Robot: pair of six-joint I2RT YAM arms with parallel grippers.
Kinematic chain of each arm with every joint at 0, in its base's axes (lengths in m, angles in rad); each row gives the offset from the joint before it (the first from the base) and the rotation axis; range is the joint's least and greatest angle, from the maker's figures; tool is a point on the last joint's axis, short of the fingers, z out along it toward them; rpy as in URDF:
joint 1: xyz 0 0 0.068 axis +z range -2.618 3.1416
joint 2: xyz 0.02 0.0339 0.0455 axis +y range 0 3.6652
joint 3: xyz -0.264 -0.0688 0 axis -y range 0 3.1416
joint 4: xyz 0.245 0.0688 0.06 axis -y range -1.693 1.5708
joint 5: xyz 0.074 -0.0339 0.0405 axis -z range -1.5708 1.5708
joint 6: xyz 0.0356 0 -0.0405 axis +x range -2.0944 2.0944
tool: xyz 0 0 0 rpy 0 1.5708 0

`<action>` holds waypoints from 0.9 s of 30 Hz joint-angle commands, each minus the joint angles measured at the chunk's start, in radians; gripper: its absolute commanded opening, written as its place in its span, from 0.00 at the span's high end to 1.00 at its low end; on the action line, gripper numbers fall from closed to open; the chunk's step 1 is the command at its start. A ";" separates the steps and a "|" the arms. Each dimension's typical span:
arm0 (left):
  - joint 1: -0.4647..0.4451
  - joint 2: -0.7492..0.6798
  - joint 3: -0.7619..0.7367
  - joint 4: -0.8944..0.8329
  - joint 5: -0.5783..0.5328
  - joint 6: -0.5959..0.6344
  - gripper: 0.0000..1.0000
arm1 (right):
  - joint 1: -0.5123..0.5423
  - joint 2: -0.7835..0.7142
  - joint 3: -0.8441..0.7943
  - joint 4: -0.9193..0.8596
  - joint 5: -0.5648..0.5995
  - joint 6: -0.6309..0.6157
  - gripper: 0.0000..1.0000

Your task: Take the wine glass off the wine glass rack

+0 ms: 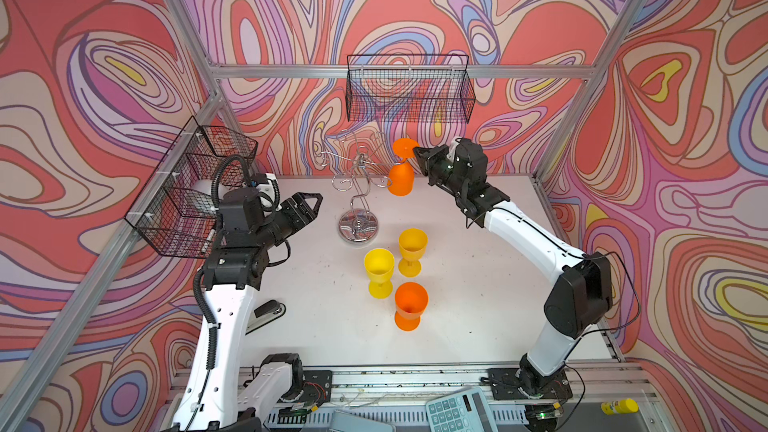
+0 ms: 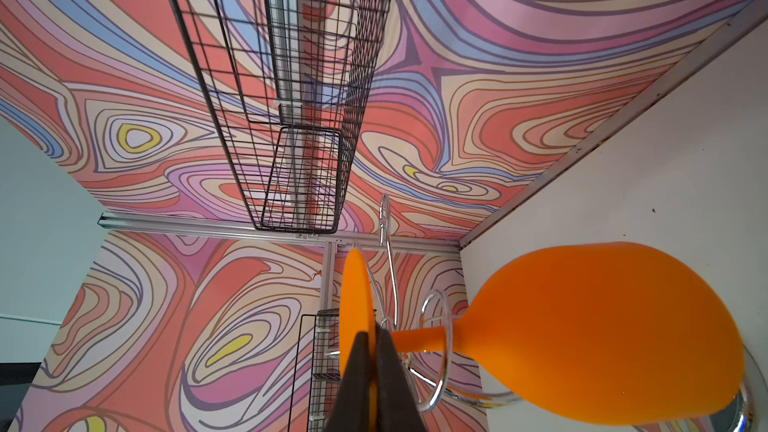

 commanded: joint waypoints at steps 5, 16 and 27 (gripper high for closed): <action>0.004 -0.018 0.007 -0.001 0.010 0.016 0.28 | 0.017 -0.049 -0.027 -0.010 0.011 -0.019 1.00; 0.004 -0.016 0.001 0.009 0.013 0.010 0.28 | 0.047 -0.060 -0.058 -0.012 0.010 -0.023 1.00; 0.004 -0.015 -0.009 0.013 0.013 0.011 0.28 | 0.090 -0.043 -0.052 -0.013 0.011 -0.031 1.00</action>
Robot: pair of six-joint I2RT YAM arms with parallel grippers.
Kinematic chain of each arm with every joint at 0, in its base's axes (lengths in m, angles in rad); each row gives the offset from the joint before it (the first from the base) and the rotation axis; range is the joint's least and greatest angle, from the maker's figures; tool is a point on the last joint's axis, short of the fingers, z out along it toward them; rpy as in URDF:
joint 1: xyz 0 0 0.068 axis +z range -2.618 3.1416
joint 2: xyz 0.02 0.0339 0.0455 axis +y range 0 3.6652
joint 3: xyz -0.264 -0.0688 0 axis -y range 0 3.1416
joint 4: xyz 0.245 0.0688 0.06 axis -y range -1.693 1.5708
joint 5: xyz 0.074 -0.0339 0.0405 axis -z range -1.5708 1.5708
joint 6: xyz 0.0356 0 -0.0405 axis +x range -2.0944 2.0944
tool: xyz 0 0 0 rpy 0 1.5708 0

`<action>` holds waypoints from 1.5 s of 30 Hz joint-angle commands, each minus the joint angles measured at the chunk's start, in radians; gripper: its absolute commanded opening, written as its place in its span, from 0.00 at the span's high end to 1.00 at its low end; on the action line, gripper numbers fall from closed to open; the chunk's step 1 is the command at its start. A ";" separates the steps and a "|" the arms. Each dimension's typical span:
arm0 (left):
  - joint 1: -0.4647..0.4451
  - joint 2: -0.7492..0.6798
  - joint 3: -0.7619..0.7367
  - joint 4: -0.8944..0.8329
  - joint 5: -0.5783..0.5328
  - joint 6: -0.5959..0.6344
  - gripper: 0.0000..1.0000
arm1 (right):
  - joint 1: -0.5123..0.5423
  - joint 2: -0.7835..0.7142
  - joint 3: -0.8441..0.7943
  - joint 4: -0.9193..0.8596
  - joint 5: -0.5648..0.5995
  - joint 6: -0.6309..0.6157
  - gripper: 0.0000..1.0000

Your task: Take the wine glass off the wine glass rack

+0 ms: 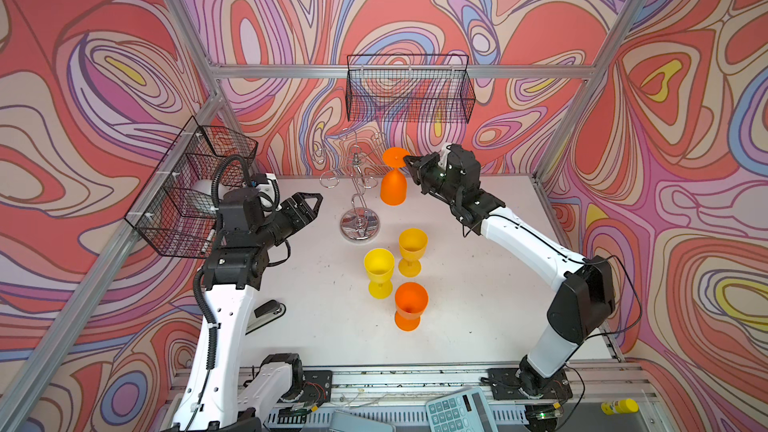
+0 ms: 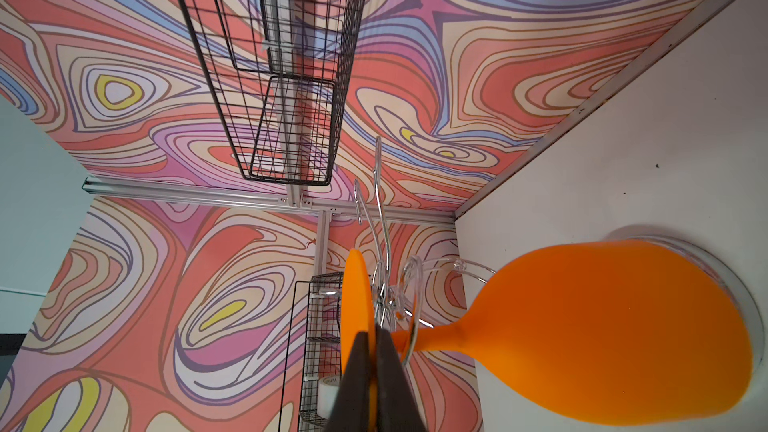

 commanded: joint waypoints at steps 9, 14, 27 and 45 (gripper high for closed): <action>0.005 -0.015 -0.018 0.018 0.015 0.010 0.28 | 0.050 0.003 0.010 -0.009 0.017 -0.023 1.00; 0.005 -0.015 -0.016 0.017 0.015 0.012 0.28 | 0.058 0.034 0.043 -0.013 0.018 -0.025 1.00; 0.005 -0.011 -0.005 0.007 0.014 0.022 0.28 | 0.059 0.117 0.138 -0.050 0.034 -0.043 1.00; 0.005 -0.021 0.002 -0.012 0.009 0.035 0.28 | 0.027 0.136 0.175 -0.053 0.075 -0.051 1.00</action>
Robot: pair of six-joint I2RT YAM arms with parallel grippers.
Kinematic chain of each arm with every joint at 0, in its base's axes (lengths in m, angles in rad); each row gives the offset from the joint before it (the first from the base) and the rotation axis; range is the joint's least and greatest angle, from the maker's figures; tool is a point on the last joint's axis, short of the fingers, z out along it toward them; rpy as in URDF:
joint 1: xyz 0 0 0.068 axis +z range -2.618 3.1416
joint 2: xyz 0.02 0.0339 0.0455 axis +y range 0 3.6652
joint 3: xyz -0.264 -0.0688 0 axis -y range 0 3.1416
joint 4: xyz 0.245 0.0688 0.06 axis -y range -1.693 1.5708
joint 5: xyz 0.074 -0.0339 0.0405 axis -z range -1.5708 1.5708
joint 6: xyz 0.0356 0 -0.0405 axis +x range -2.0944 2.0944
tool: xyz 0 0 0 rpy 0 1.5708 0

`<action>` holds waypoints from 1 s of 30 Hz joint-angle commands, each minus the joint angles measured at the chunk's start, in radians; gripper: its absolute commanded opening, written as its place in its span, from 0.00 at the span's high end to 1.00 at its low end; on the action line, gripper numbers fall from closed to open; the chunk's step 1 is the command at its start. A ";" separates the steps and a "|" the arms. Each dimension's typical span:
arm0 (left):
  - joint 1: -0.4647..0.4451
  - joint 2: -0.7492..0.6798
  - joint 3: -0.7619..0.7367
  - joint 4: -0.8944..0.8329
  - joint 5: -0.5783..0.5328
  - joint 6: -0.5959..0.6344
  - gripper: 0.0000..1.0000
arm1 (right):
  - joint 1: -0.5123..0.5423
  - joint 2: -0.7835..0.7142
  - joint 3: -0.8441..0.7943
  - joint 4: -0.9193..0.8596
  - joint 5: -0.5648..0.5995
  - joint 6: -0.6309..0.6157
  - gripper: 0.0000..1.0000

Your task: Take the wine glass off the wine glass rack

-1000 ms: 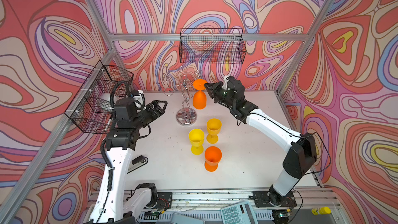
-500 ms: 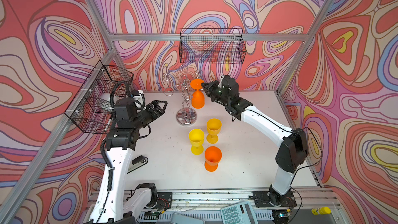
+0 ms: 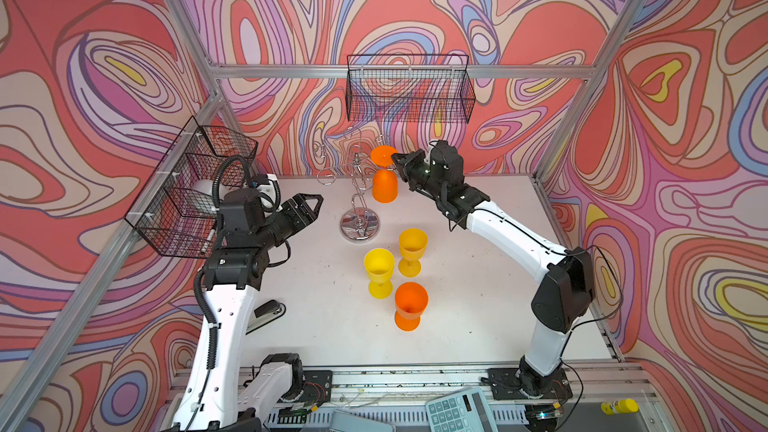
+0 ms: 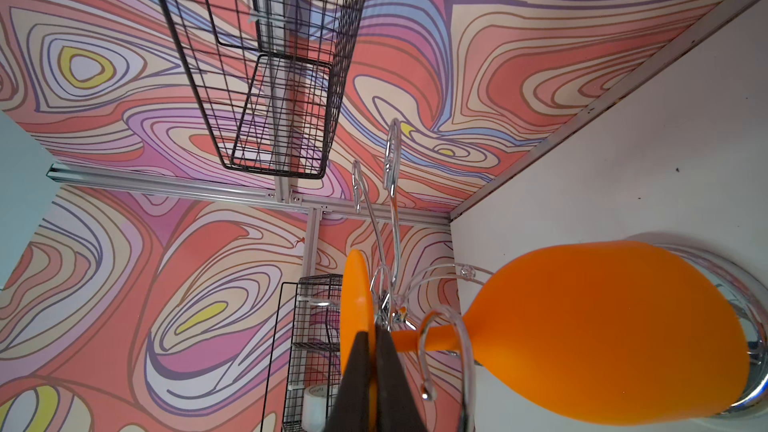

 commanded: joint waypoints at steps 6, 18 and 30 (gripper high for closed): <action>0.005 -0.021 0.014 -0.016 0.006 0.017 0.28 | -0.028 0.016 0.017 0.013 0.039 -0.016 1.00; 0.005 -0.030 0.017 -0.029 0.000 0.023 0.28 | -0.051 0.016 0.014 0.041 0.049 -0.002 1.00; 0.005 -0.028 0.015 -0.022 0.007 0.022 0.28 | -0.060 -0.013 -0.016 0.041 0.059 -0.010 1.00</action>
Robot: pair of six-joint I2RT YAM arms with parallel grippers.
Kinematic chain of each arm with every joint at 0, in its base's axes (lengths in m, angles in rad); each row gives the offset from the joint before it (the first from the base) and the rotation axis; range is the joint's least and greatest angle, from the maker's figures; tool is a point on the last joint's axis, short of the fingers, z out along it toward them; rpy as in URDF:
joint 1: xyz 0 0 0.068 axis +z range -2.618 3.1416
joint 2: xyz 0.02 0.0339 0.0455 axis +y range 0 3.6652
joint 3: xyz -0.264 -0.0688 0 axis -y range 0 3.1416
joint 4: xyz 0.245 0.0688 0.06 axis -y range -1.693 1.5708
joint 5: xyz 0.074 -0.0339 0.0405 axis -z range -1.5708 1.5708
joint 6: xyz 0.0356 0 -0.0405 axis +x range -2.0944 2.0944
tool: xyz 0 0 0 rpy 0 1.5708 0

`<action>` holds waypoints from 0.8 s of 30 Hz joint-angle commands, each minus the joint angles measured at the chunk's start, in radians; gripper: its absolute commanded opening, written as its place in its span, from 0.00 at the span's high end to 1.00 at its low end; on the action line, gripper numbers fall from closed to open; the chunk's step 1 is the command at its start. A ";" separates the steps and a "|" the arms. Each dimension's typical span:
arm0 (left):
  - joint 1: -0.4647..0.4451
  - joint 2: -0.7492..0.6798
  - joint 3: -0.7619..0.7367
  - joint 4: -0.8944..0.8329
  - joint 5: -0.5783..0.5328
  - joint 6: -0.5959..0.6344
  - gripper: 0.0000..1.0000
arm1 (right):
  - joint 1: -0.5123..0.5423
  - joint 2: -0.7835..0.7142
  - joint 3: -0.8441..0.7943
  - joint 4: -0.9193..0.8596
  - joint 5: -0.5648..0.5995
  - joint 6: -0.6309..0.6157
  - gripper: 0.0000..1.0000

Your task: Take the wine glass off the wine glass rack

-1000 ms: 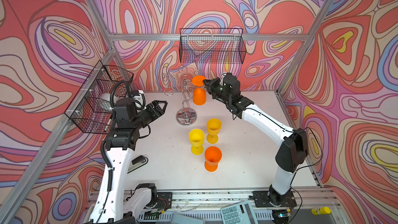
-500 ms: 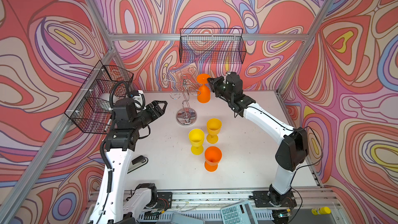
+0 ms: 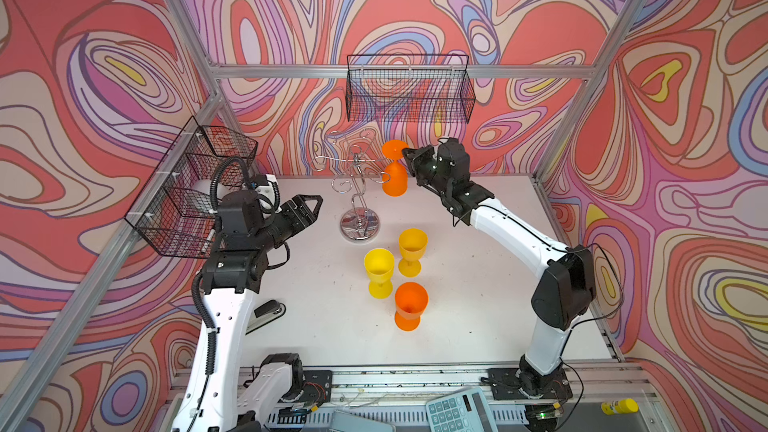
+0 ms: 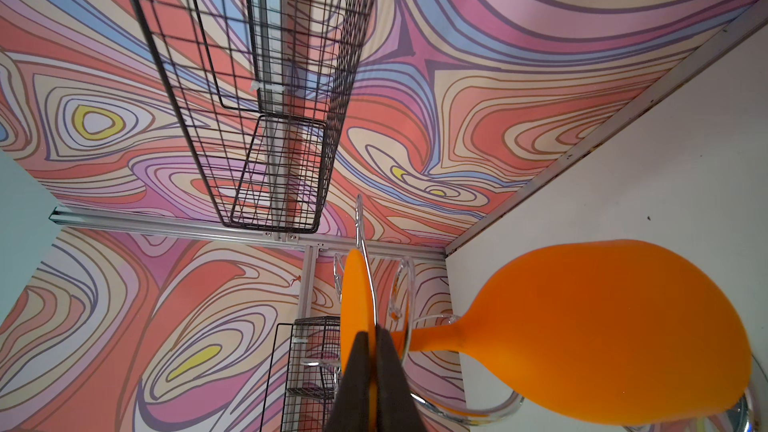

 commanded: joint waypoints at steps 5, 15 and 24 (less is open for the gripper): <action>0.004 -0.005 0.021 -0.007 0.011 0.013 0.28 | -0.010 -0.023 -0.018 0.015 -0.005 -0.013 1.00; 0.004 -0.005 0.057 -0.012 -0.012 0.034 0.28 | -0.011 -0.050 -0.057 0.011 -0.036 -0.029 1.00; 0.005 0.020 0.043 -0.054 -0.030 0.082 0.28 | -0.012 -0.050 -0.064 0.042 -0.074 -0.008 1.00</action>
